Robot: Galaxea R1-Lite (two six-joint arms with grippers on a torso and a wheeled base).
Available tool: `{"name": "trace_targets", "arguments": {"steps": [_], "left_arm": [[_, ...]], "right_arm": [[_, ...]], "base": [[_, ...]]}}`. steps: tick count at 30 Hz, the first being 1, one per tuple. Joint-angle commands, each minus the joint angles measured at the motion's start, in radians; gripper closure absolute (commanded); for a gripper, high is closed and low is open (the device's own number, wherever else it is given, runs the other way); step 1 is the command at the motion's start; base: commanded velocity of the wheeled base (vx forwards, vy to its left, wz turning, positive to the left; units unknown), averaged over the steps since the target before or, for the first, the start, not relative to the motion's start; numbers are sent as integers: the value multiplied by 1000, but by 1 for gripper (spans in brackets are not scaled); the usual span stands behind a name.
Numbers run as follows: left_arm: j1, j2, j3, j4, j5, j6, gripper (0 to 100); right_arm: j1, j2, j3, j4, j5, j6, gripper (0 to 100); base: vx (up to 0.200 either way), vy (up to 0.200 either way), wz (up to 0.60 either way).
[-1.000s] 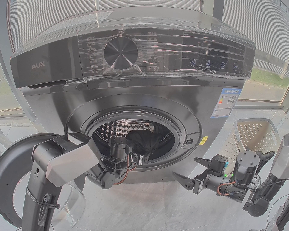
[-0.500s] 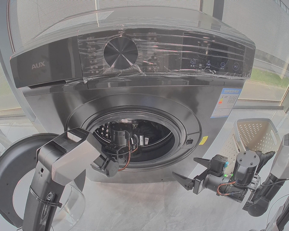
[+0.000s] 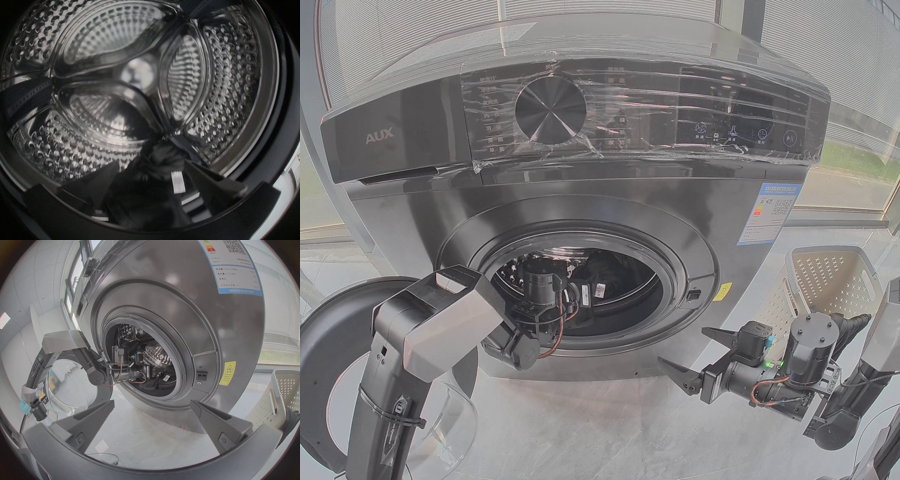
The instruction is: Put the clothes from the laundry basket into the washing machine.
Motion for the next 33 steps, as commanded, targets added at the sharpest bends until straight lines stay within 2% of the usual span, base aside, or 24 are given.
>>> {"name": "trace_targets", "arguments": {"steps": [1, 9, 14, 19, 20, 25, 33], "left_arm": [[-27, -67, 135, 18, -22, 8, 0], [-36, -55, 165, 19, -41, 17, 0], [-29, -6, 145, 18, -48, 43, 0], [-23, 13, 137, 18, -47, 47, 0], [-24, 14, 137, 18, -47, 47, 100], [-24, 11, 132, 15, -48, 46, 100], [-9, 19, -27, 1, -21, 23, 100]], "right_arm": [[2, 3, 0, 0, 1, 0, 0], [13, 3, 2, 0, -1, 1, 0], [13, 1, 2, 0, -1, 1, 0], [13, 1, 0, 0, -1, 1, 0], [14, 1, 0, 0, -1, 1, 0], [14, -1, 0, 0, -1, 1, 0], [13, -4, -3, 0, -1, 3, 0]], "base": [[0, 0, 0], [0, 0, 0], [0, 0, 0], [0, 0, 0], [0, 0, 0], [0, 0, 0], [0, 0, 0]]}}
